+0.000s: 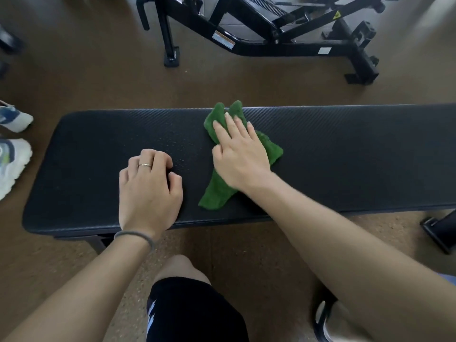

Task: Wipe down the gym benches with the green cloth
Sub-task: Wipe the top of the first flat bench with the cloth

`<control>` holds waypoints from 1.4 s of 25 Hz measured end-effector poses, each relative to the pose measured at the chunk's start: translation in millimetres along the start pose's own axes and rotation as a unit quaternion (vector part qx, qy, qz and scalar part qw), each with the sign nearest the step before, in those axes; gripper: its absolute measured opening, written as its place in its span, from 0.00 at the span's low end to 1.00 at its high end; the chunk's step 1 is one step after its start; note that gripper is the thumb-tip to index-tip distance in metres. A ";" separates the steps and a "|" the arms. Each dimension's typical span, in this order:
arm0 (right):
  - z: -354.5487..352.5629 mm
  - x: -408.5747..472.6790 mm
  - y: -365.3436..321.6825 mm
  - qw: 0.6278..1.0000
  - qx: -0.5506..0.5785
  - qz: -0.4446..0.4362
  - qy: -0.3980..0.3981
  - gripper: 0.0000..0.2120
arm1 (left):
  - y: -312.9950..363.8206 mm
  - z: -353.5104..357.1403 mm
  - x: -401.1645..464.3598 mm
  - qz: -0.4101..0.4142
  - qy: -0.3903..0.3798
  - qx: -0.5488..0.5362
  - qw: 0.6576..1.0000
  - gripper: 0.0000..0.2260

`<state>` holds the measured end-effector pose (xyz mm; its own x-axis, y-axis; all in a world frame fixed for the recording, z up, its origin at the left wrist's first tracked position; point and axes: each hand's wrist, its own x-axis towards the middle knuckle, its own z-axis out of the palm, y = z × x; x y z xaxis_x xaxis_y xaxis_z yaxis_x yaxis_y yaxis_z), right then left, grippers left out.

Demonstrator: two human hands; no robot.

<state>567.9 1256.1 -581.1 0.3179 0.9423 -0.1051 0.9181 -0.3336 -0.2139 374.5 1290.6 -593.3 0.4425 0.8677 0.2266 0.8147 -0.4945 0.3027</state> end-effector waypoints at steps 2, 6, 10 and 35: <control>8.6 -50.4 -11.7 0.999 0.000 -0.028 0.028 0.31 | -0.3 1.0 -1.2 0.011 0.003 -0.005 1.000 0.05; 11.6 -67.9 -12.8 0.998 0.003 -0.064 -0.001 0.30 | -4.5 1.4 -2.5 0.016 0.005 -0.011 1.000 0.06; 6.1 7.9 -13.2 0.999 0.004 -0.036 -0.007 0.29 | -4.9 0.7 -0.2 0.014 0.003 -0.024 1.000 0.06; -24.0 47.7 106.6 1.000 -0.007 0.023 0.016 0.27 | 1.6 -2.2 -0.1 -0.030 0.016 -0.015 0.999 0.10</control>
<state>686.7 1266.2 -585.7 0.3669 0.9265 -0.0837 0.9056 -0.3763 -0.1956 374.9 1289.6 -590.9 0.3796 0.8943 0.2367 0.8277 -0.4426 0.3450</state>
